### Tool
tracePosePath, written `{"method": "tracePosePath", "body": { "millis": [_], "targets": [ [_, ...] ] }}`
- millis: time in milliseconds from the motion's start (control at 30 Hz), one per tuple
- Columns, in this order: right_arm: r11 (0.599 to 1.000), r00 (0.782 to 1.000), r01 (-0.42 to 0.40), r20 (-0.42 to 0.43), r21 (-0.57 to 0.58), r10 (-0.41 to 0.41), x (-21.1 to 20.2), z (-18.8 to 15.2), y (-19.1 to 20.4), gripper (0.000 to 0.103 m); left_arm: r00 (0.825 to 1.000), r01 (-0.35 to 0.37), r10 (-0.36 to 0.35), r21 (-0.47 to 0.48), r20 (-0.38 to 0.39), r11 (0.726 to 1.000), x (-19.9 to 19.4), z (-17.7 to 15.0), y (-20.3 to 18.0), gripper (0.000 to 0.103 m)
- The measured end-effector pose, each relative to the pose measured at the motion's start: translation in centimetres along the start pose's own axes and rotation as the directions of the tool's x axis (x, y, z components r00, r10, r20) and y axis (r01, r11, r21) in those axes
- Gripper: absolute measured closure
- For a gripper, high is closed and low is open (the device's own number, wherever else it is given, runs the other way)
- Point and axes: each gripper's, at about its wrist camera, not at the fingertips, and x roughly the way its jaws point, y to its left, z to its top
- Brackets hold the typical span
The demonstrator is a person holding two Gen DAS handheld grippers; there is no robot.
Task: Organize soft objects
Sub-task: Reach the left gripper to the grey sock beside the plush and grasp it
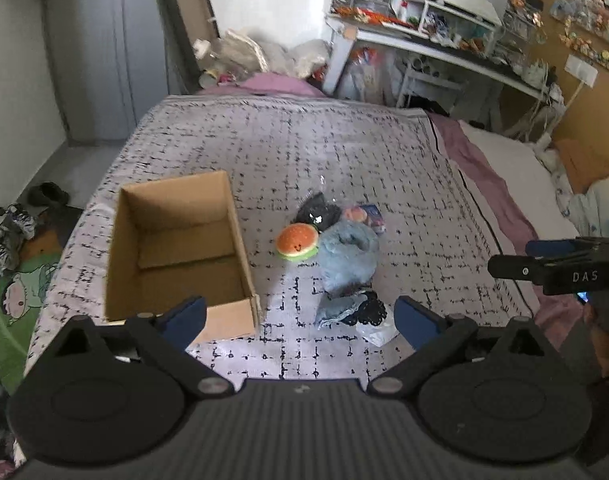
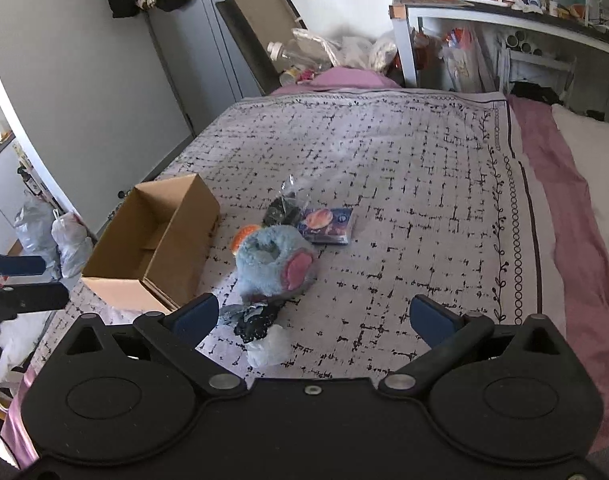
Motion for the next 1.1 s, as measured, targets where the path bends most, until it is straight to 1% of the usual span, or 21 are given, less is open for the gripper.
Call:
{"method": "tracePosePath", "body": {
  "millis": [133,233,333,400,533,600,667,800,867,900,933,967,1033,1100],
  "targets": [
    [0.999,1.0,0.006,0.003,0.035,-0.006,0.8,-0.5,-0.3,0.0,1.0,0.018,-0.018,0.009,-0.016,1.0,1.7,0.0,-0.1,0.003],
    [0.997,0.999,0.041,-0.001,0.058,-0.041,1.6,-0.8,-0.8,0.0,0.999,0.044,-0.044,0.031,-0.017,0.999,2.7,0.2,-0.4,0.003],
    [0.998,1.0,0.021,-0.002,0.067,-0.021,2.2,-1.0,-1.0,0.0,0.998,0.068,-0.067,0.058,-0.018,0.996,3.5,0.4,-0.9,0.003],
    [0.997,1.0,0.025,-0.008,0.067,-0.025,2.7,-1.2,-0.9,0.0,0.996,0.084,-0.083,0.074,-0.024,0.994,4.1,0.4,-1.3,0.003],
    [0.993,0.998,-0.037,-0.046,0.112,0.042,3.9,-1.4,-1.2,0.0,0.993,0.12,-0.118,0.119,-0.026,0.986,5.5,0.3,-2.2,0.003],
    [0.991,0.997,-0.039,-0.062,0.126,0.047,4.4,-1.6,-1.1,0.0,0.992,0.129,-0.127,0.139,-0.021,0.982,6.2,0.3,-2.5,0.004],
    [0.991,0.996,-0.04,-0.075,0.127,0.05,4.8,-1.8,-0.9,0.001,0.99,0.141,-0.138,0.147,-0.029,0.979,7.0,0.1,-2.7,0.007],
    [0.989,0.992,-0.042,-0.111,0.14,0.058,6.1,-2.1,-0.5,0.006,0.987,0.157,-0.151,0.157,-0.05,0.975,8.6,-0.3,-3.1,0.018],
    [0.991,0.991,-0.039,-0.125,0.127,0.055,6.6,-2.4,-0.1,0.012,0.988,0.154,-0.146,0.171,-0.057,0.973,9.4,-0.5,-3.2,0.025],
    [0.992,0.989,-0.04,-0.136,0.121,0.056,6.9,-2.5,0.1,0.015,0.987,0.155,-0.147,0.172,-0.059,0.973,9.7,-0.7,-3.2,0.031],
    [0.992,0.987,-0.044,-0.148,0.118,0.062,7.1,-2.7,0.1,0.02,0.987,0.157,-0.148,0.167,-0.063,0.973,10.1,-0.8,-3.1,0.036],
    [0.992,0.984,-0.052,-0.165,0.118,0.071,7.4,-2.8,0.2,0.024,0.986,0.159,-0.149,0.163,-0.069,0.974,10.4,-0.9,-3.1,0.038],
    [0.992,0.979,-0.061,-0.185,0.114,0.082,7.9,-3.1,0.5,0.028,0.985,0.161,-0.148,0.17,-0.087,0.972,11.2,-1.2,-3.1,0.045],
    [0.995,0.977,-0.049,-0.201,0.09,0.066,8.4,-3.4,1.0,0.029,0.985,0.16,-0.145,0.184,-0.094,0.97,11.7,-1.4,-3.1,0.046]
  ]
}}
